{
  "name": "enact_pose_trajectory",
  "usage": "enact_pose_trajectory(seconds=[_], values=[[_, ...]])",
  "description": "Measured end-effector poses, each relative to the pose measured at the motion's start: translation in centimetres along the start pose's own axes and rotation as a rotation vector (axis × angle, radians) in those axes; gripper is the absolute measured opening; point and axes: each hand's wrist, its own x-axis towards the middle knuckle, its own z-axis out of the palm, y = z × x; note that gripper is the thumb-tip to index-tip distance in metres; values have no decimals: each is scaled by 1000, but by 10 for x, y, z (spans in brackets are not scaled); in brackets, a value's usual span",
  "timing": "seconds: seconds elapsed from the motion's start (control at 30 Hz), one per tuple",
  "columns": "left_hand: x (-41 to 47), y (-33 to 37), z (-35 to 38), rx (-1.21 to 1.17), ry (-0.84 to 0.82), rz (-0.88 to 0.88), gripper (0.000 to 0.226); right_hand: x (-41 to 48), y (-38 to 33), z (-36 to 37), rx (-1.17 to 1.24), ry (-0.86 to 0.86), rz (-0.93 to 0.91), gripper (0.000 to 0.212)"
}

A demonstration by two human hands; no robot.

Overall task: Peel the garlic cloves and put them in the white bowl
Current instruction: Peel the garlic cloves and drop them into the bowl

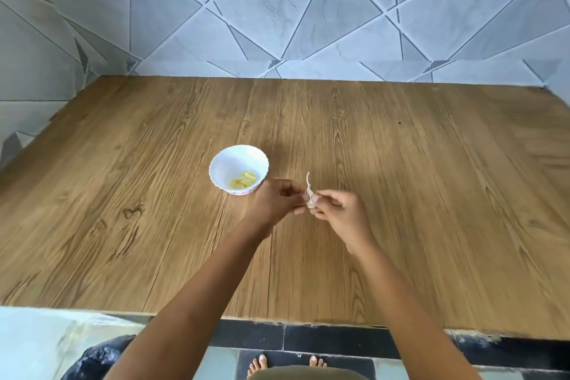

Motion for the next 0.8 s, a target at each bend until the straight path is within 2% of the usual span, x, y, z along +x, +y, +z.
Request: enact_pose_trajectory(seconds=[0.1,0.27,0.3,0.4,0.47,0.6,0.7,0.8], values=[[-2,-1,1,-57,48,-24,7,0,0,5,-44,49,-54,14],[-13,-3,-2,-311,101,-98,13,6,3,5,189,83,125,11],[-17,-3,-4,-269,122,-78,16,8,5,4,126,84,92,12],[-29,-6,-11,-29,169,36,20,10,15,3,-269,56,-131,13],[-36,-6,-13,105,196,72,15,10,24,5,-411,3,-184,16],[-44,-9,-14,212,211,82,10,9,39,13,-410,51,-232,38],[-52,-15,-17,298,215,85,9,-12,32,10,-501,191,-418,19],[-59,-21,-17,524,186,131,10,-41,26,13,-551,182,-571,21]])
